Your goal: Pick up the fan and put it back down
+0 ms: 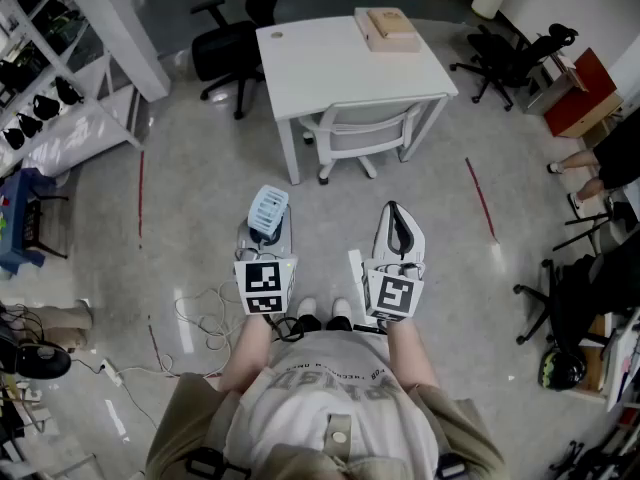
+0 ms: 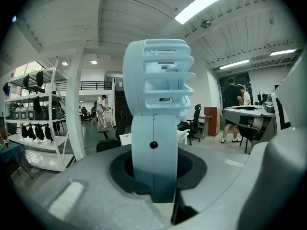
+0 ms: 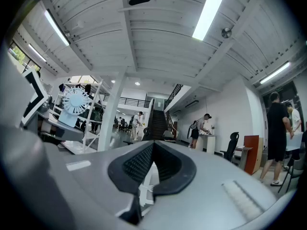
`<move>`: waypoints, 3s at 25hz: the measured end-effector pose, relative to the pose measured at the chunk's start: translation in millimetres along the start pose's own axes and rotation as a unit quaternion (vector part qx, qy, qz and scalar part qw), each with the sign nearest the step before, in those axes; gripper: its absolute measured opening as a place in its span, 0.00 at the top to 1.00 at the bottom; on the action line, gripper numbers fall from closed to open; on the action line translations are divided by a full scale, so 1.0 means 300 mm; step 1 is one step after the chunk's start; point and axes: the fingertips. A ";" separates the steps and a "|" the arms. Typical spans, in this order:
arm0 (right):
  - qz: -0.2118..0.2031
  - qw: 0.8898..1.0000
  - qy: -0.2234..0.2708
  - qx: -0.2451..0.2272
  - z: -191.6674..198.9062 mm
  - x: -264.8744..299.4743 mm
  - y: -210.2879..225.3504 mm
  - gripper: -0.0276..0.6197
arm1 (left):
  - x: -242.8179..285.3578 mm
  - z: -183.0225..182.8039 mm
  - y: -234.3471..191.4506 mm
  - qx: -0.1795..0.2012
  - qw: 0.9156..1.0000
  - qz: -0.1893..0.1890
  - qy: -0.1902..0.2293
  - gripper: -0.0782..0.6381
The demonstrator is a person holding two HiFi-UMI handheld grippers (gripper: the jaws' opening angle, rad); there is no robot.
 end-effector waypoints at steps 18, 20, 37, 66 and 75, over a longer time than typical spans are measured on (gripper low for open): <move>-0.026 0.998 0.015 0.047 0.045 0.025 0.014 0.96 | 0.032 0.018 0.044 0.001 1.000 -0.004 -0.009 0.79; -0.035 0.997 0.009 0.064 0.068 0.030 0.027 0.96 | 0.039 0.023 0.057 0.002 1.000 -0.004 -0.012 0.79; -0.139 0.987 -0.013 0.085 0.234 0.127 0.200 0.61 | 0.181 0.083 0.221 0.001 0.998 -0.001 -0.061 0.79; -0.101 0.991 -0.043 0.073 0.331 0.679 0.285 0.59 | 0.799 -0.063 0.061 0.024 0.996 0.055 -0.070 0.79; -0.087 0.993 -0.044 0.061 0.301 0.950 0.295 0.59 | 1.053 -0.180 -0.025 0.023 0.994 0.085 -0.057 0.79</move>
Point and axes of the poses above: the fingertips, and each gripper's own axes: x forward along the fingers, y to its right, z out of its underside, and after that the axes turned 12 degrees about -x, right-handed
